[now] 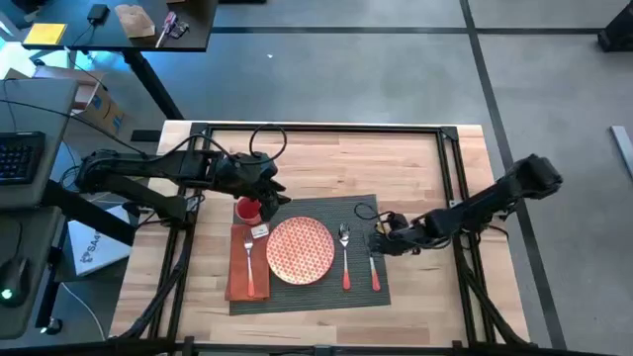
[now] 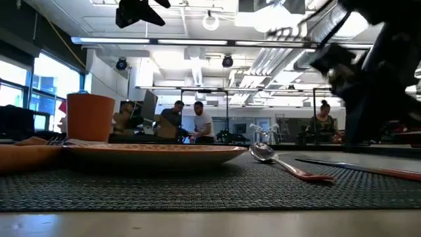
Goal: Set table place
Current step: Return to Home Position
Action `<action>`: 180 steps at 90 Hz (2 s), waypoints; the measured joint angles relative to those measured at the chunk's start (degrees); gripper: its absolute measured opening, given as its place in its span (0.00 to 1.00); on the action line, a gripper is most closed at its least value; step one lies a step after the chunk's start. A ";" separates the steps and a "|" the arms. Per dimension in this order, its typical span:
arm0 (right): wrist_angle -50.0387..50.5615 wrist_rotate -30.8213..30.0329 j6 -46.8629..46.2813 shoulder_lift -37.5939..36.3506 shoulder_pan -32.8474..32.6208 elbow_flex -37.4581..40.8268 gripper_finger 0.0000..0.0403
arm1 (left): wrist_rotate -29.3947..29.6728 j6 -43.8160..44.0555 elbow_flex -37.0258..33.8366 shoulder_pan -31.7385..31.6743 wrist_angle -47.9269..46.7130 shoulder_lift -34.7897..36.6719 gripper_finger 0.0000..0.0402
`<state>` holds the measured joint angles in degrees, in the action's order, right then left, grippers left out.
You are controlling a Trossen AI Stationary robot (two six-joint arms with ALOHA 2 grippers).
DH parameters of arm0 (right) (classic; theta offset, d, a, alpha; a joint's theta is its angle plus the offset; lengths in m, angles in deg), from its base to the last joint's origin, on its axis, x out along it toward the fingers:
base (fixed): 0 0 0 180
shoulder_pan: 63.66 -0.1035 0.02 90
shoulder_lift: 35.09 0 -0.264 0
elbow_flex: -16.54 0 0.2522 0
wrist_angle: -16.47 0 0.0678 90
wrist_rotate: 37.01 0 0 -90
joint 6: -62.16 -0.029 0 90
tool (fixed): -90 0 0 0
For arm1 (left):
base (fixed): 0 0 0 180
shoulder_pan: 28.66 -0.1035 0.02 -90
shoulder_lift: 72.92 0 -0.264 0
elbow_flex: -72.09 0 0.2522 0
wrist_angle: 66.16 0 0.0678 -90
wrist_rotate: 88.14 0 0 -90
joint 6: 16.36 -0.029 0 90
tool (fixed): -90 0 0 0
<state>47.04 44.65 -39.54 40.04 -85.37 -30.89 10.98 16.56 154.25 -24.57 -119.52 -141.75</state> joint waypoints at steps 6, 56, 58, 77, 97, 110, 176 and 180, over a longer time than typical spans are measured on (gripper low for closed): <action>3.48 3.41 5.25 -5.25 1.02 0.00 0.00 | 3.41 1.12 -0.49 1.64 0.36 1.61 0.42; 10.56 7.38 58.84 -49.19 15.41 1.74 0.00 | 10.62 15.34 -24.53 0.68 21.44 26.69 0.32; 10.14 7.20 59.76 -50.78 16.03 2.47 0.00 | 11.04 15.48 -24.72 0.61 22.20 27.00 0.32; 6.59 8.96 60.74 -66.42 21.06 12.11 0.00 | 17.29 15.45 -24.78 0.36 25.01 27.62 0.32; -2.67 11.06 64.39 -74.49 23.70 20.86 0.00 | 20.85 15.48 -24.78 0.36 28.25 27.60 0.32; -12.52 14.13 65.03 -73.98 24.92 26.81 0.00 | 21.86 15.54 -24.83 0.33 28.49 27.71 0.32; -17.30 15.02 60.60 -73.62 25.96 32.68 0.00 | 19.94 3.41 -24.83 -0.32 30.02 27.49 0.32; -17.28 15.02 60.60 -73.62 25.96 32.68 0.00 | 19.94 4.16 -24.83 -0.32 30.02 27.49 0.32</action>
<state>29.76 59.67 21.06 -33.57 -59.41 1.79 30.92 20.73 129.42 -24.89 -89.50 -114.26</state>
